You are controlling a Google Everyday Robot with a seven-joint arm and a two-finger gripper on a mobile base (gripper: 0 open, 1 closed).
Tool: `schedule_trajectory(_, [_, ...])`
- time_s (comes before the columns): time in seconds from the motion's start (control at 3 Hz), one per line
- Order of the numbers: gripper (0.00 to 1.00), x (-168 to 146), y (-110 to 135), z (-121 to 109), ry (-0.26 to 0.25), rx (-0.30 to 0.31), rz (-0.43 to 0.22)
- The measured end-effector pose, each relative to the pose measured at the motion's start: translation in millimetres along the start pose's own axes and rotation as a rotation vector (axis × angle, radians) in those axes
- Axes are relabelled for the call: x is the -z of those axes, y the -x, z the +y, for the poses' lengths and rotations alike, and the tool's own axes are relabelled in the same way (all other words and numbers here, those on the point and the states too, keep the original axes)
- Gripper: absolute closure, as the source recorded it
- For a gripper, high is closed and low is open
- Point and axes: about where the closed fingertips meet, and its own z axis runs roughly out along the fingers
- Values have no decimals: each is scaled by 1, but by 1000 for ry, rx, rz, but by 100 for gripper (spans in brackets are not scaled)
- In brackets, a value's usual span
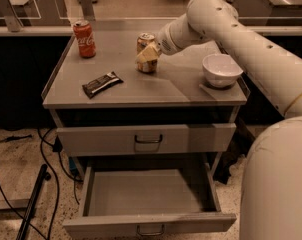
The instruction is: Place orange can into middle drawer
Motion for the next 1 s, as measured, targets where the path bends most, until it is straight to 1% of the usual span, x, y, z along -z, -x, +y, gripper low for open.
schedule_trajectory(0.67, [98,0,0,0,0,0,0])
schedule_trajectory(1.0, [100,9,4,9,48,22,4])
